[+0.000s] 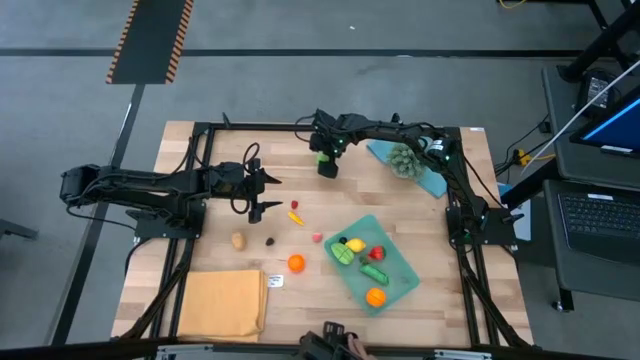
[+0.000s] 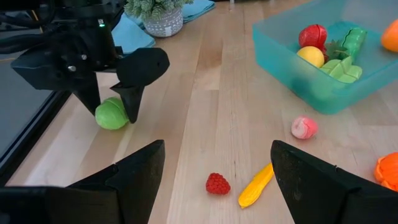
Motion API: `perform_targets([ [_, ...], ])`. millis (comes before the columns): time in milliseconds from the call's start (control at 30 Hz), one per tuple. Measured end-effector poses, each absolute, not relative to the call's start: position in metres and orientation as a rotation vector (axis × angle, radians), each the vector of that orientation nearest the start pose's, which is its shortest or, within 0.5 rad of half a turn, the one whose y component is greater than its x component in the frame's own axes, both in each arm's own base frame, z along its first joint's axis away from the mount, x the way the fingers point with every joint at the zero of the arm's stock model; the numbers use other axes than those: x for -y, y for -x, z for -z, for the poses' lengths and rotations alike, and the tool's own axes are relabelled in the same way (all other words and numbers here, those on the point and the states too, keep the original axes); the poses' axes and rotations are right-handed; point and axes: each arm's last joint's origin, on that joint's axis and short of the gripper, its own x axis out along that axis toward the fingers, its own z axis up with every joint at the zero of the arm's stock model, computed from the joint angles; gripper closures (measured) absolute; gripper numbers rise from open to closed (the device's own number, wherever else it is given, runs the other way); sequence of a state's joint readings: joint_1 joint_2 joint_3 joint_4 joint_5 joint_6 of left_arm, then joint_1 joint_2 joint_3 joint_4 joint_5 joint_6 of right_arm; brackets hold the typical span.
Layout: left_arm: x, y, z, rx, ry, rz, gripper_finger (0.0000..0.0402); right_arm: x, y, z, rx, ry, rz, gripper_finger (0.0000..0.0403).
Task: Pick and placing Produce into tupperware
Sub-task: Put the cabbage into the green bin
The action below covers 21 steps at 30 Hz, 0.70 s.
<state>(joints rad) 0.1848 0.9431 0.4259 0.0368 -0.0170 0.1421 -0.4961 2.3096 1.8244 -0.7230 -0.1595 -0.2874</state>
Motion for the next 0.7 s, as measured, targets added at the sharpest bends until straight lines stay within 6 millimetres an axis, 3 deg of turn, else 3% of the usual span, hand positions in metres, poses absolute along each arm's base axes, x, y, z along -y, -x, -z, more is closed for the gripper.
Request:
perform_targets([
  [500, -0.036, -0.19, -0.2035, -0.492, -0.099, -0.163, 0.0115, 0.2241, -0.4225, -0.1479, -1.162, -0.137, 0.159, 0.0075],
  [700, -0.036, -0.19, -0.2035, -0.493, -0.099, -0.163, 0.0115, 0.2248, -0.4221, -0.1478, -1.171, -0.125, 0.181, 0.0097],
])
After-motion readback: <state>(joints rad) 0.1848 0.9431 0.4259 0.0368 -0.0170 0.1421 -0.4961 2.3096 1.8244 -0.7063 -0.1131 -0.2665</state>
